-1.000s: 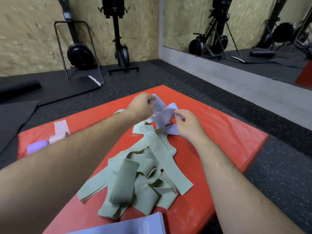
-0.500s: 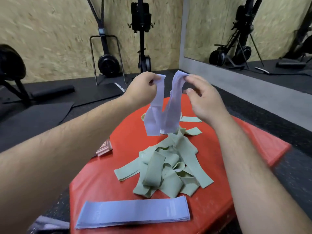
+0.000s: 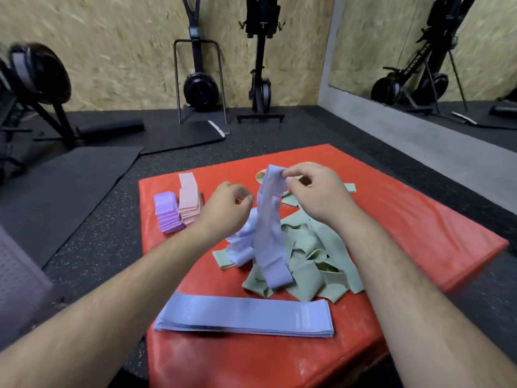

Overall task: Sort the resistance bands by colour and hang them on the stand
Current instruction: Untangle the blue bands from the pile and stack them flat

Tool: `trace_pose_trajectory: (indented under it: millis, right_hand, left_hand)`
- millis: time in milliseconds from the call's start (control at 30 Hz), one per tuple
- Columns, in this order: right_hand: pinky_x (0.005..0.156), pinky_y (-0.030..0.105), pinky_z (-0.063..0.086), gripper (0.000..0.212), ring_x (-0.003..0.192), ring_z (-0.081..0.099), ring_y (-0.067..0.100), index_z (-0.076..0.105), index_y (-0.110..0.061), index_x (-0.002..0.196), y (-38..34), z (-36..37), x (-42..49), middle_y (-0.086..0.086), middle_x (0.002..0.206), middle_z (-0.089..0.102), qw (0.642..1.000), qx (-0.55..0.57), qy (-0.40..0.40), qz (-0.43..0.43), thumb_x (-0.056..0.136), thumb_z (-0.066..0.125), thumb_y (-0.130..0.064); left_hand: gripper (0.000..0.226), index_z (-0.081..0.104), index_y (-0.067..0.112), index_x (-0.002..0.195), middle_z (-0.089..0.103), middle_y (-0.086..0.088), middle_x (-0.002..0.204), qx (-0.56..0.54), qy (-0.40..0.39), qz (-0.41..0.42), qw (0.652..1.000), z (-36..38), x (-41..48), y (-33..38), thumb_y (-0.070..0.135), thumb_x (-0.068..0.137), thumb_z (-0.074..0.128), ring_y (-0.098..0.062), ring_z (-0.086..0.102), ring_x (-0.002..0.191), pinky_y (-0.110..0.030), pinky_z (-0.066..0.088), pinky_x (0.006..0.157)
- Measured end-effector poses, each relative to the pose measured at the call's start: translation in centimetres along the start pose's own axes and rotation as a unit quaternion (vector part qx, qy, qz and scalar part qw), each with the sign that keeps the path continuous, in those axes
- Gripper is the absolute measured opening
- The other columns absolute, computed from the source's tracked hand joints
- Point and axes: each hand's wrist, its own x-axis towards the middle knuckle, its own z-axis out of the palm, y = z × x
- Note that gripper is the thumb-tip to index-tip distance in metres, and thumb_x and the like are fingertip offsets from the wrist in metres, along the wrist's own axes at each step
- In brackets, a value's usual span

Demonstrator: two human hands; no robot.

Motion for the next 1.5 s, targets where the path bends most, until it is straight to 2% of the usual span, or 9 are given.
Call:
trace_pose_trajectory:
  millis: [67, 167, 400, 567, 733, 900, 1067, 1300, 1500]
  right_hand:
    - [0.074, 0.013, 0.04, 0.021, 0.079, 0.055, -0.004, 0.074, -0.02, 0.1, -0.1, 0.4, -0.2, -0.012, 0.102, 0.065, 1.0, -0.011, -0.001, 0.013, 0.093, 0.056, -0.012]
    - [0.068, 0.006, 0.038, 0.02, 0.078, 0.057, -0.006, 0.074, -0.021, 0.094, -0.3, 0.8, -0.2, -0.013, 0.096, 0.067, 1.0, -0.018, 0.015, 0.011, 0.091, 0.057, -0.012]
    - [0.059, 0.015, 0.04, 0.015, 0.065, 0.056, -0.002, 0.073, -0.016, 0.089, 0.3, 0.5, -0.4, -0.015, 0.08, 0.066, 0.997, -0.027, 0.039, 0.067, 0.088, 0.058, -0.015]
    - [0.071, 0.023, 0.045, 0.015, 0.077, 0.058, 0.004, 0.073, -0.016, 0.098, 1.6, 0.5, -1.4, -0.009, 0.096, 0.07, 0.994, -0.057, 0.006, 0.096, 0.09, 0.06, -0.018]
    - [0.091, 0.027, 0.046, 0.024, 0.101, 0.064, 0.008, 0.066, -0.03, 0.119, 2.4, 0.3, -2.9, -0.022, 0.103, 0.062, 0.988, -0.041, -0.078, 0.126, 0.098, 0.054, -0.033]
    - [0.071, 0.038, 0.054, 0.022, 0.088, 0.073, 0.023, 0.054, -0.045, 0.112, 1.6, -0.4, -4.0, 0.003, 0.094, 0.075, 0.979, 0.075, -0.086, 0.166, 0.095, 0.049, -0.059]
    - [0.083, 0.039, 0.055, 0.062, 0.079, 0.068, 0.014, 0.046, -0.038, 0.134, 1.1, -0.6, -5.1, 0.001, 0.08, 0.074, 0.97, 0.152, -0.132, 0.135, 0.086, 0.075, -0.012]
    - [0.064, 0.029, 0.054, 0.026, 0.065, 0.061, 0.013, 0.065, -0.023, 0.106, -0.6, 0.4, -4.0, 0.008, 0.079, 0.067, 0.96, 0.227, -0.048, 0.158, 0.089, 0.067, -0.004]
    - [0.063, 0.024, 0.056, 0.013, 0.071, 0.061, 0.015, 0.072, -0.011, 0.1, -0.6, 1.3, -3.7, 0.008, 0.089, 0.068, 0.962, 0.207, -0.056, 0.166, 0.094, 0.062, -0.004]
  left_hand:
    - [0.036, 0.061, 0.004, 0.074, 0.059, -0.003, 0.069, -0.075, -0.015, -0.024, 0.997, 0.4, -1.6, 0.3, 0.026, 0.1, 0.05, -0.016, 0.049, 0.065, -0.039, 0.044, 0.069]
    - [0.042, 0.066, 0.009, 0.089, 0.069, 0.004, 0.082, -0.233, -0.124, -0.074, 0.962, 0.9, -3.0, 0.6, 0.044, 0.103, 0.047, -0.008, 0.063, 0.076, -0.031, 0.048, 0.078]
    - [0.052, 0.071, 0.019, 0.096, 0.067, -0.001, 0.094, -0.421, -0.276, -0.113, 0.857, 2.5, -3.7, 0.1, 0.064, 0.093, 0.044, -0.017, 0.062, 0.087, -0.033, 0.049, 0.084]
    - [0.009, 0.062, 0.002, 0.1, 0.061, -0.014, 0.092, -0.385, -0.201, -0.076, 0.897, 4.0, -4.1, 0.3, 0.004, 0.092, 0.066, -0.017, 0.061, 0.08, -0.024, 0.054, 0.072]
    - [0.009, 0.068, 0.005, 0.1, 0.07, -0.007, 0.091, -0.39, -0.126, -0.08, 0.908, 3.3, -3.6, 1.6, 0.009, 0.092, 0.067, -0.014, 0.064, 0.081, -0.028, 0.052, 0.071]
    - [0.017, 0.07, 0.016, 0.11, 0.072, -0.015, 0.109, -0.42, -0.093, -0.074, 0.9, 2.4, -2.8, 2.1, 0.012, 0.095, 0.064, -0.014, 0.065, 0.085, -0.031, 0.051, 0.073]
    - [0.024, 0.067, 0.016, 0.119, 0.071, -0.015, 0.114, -0.452, -0.102, -0.075, 0.883, 1.7, -2.6, 2.5, 0.01, 0.096, 0.062, -0.018, 0.068, 0.091, -0.032, 0.055, 0.076]
    - [0.059, 0.045, 0.017, 0.118, 0.057, -0.012, 0.079, -0.399, -0.081, -0.078, 0.91, 1.3, -3.6, 1.7, 0.01, 0.076, 0.085, -0.021, 0.059, 0.078, -0.035, 0.046, 0.072]
    - [0.035, 0.064, 0.018, 0.105, 0.069, 0.001, 0.097, -0.239, -0.073, 0.062, 0.966, 0.1, -4.0, 0.8, 0.007, 0.077, 0.083, -0.021, 0.067, 0.091, -0.042, 0.056, 0.087]
